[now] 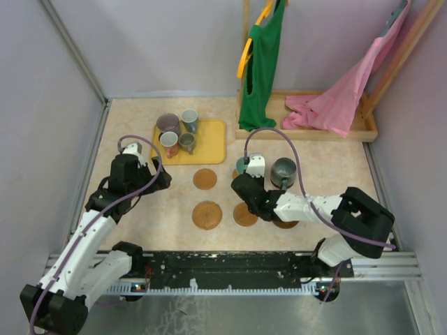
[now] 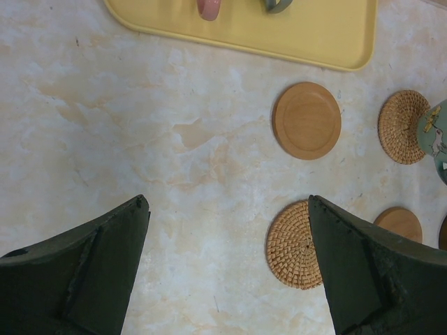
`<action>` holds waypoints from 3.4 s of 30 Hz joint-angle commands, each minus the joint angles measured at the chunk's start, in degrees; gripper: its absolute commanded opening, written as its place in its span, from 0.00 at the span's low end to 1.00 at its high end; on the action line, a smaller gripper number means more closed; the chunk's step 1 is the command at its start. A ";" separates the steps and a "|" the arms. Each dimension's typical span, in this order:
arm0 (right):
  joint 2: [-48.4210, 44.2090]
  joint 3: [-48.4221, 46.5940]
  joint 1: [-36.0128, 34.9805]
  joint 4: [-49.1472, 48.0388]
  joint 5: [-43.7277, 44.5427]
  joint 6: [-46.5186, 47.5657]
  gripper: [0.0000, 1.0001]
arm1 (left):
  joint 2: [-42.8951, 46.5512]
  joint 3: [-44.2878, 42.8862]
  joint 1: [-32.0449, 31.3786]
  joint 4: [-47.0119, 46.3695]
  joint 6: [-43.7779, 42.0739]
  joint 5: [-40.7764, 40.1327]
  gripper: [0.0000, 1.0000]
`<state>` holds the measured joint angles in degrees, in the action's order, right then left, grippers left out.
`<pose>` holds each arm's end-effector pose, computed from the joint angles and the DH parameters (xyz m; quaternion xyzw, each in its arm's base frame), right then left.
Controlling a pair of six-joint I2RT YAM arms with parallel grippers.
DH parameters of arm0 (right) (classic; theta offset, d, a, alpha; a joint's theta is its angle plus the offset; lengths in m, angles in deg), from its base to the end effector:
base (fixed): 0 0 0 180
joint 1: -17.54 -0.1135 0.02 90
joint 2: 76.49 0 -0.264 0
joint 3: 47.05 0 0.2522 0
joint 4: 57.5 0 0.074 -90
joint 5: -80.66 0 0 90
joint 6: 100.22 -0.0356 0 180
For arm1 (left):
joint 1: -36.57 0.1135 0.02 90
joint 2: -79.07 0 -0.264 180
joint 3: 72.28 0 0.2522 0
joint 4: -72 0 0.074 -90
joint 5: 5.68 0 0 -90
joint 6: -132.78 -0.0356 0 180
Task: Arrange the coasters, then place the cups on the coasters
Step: Place the cup on the coaster.
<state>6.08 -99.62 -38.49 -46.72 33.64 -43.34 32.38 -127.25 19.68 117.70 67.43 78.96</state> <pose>0.1766 0.2187 0.1838 -0.0185 0.8594 0.0347 0.5098 0.1688 -0.0478 0.2754 -0.0813 0.8921 -0.1177 0.4285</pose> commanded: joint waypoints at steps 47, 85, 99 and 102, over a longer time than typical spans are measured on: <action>6.11 -1.93 1.16 -6.01 1.05 -3.98 0.25 | -0.20 0.61 0.19 -1.01 -0.39 -1.10 1.00; -6.35 -8.71 -0.39 7.13 3.65 0.38 0.34 | -0.38 0.34 0.19 -2.45 1.04 -1.82 1.00; -2.38 -17.90 -1.19 8.36 -0.63 4.66 0.35 | -0.63 -0.63 0.20 -2.65 1.18 -3.60 1.00; -0.33 -19.64 -1.19 6.67 -3.13 6.31 0.35 | -0.33 -0.58 0.19 -2.34 1.12 -4.32 1.00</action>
<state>3.52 -114.98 -39.08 -36.84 32.59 -39.69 31.39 -126.81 19.68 116.20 68.47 76.22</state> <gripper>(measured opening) 0.347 0.997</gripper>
